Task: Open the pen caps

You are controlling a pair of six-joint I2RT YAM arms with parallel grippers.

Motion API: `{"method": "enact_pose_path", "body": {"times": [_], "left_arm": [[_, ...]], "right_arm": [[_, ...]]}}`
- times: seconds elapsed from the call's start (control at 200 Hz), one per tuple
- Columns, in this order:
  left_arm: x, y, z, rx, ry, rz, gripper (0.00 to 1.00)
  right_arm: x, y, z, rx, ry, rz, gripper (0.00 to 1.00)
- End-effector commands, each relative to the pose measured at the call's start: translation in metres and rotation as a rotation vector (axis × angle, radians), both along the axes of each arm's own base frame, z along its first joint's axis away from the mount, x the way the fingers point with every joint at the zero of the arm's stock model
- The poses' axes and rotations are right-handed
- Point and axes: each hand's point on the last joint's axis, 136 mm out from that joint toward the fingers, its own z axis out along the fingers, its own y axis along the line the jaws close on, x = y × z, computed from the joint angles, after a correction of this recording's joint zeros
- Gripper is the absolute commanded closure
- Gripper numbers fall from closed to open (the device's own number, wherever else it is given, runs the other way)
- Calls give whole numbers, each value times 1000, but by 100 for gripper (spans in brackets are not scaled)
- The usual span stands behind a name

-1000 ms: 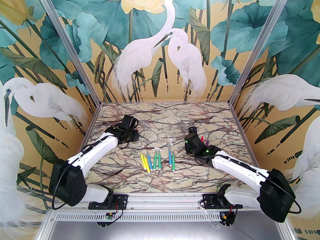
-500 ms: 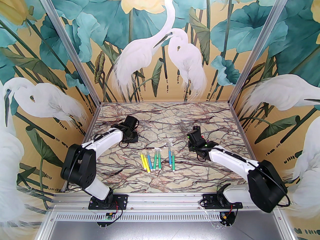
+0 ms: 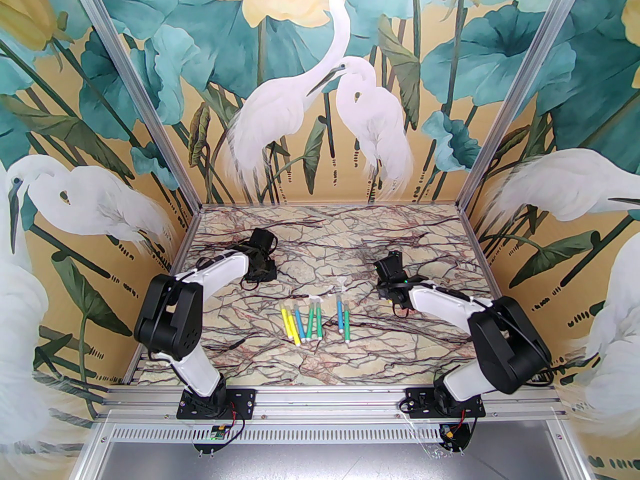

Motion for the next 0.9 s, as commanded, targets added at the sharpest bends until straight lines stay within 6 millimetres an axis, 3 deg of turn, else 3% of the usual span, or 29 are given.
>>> {"method": "enact_pose_path", "body": {"times": [0.0,0.355,0.615,0.895], "left_arm": [[11,-4,-3,-18,-5,-14,100],[14,-1,-17,6,33,-9,96],[12,0,-22,19,53,-11,91],[8,3,-27,31,72,-6,85]], "right_arm": [[13,4,4,33,-30,-30,100],[15,-9,-16,23,16,-73,98],[16,-15,-17,16,22,-90,88],[15,-19,-19,2,28,-100,86]]}}
